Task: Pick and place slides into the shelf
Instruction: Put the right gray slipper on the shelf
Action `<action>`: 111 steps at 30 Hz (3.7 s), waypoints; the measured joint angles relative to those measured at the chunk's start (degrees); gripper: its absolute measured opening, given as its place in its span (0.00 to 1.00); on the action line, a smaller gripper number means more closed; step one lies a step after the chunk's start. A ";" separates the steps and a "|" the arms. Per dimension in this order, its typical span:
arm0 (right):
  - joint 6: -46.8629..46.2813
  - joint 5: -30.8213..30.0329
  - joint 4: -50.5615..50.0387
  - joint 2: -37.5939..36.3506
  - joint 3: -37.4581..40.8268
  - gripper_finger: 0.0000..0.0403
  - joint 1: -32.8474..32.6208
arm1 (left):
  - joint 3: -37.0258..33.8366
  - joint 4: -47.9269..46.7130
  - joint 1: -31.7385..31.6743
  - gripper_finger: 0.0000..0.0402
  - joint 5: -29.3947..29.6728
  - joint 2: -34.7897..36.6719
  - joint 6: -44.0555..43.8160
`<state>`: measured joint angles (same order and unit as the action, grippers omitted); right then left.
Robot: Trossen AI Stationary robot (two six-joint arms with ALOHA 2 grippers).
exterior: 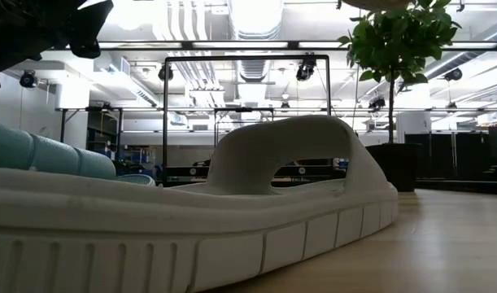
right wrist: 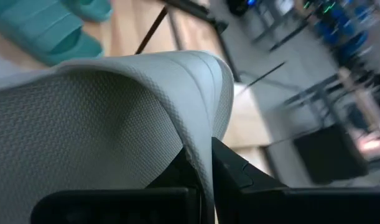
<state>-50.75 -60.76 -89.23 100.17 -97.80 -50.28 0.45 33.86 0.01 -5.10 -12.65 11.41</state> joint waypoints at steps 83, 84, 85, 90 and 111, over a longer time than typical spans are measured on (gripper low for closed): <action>85.03 55.17 42.92 -5.22 -1.99 0.03 52.24 | 24.97 0.62 0.00 0.55 31.17 -47.25 48.17; 84.98 55.15 42.74 -5.22 -1.99 0.03 52.33 | 25.11 0.86 0.01 0.55 31.15 -47.76 48.85; 84.83 55.17 42.79 -5.22 -1.99 0.03 52.42 | 25.12 1.69 0.04 0.55 31.10 -48.26 49.32; 84.74 54.92 43.12 -5.20 -1.99 0.03 52.86 | 25.20 5.40 0.00 0.55 27.38 -49.62 50.91; 85.03 61.12 43.26 -5.11 -1.18 0.03 54.27 | 25.20 11.22 -0.02 0.55 13.29 -51.20 50.47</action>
<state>34.28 0.36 -45.97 95.07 -98.98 3.99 25.65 45.08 -0.01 8.19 -63.85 61.89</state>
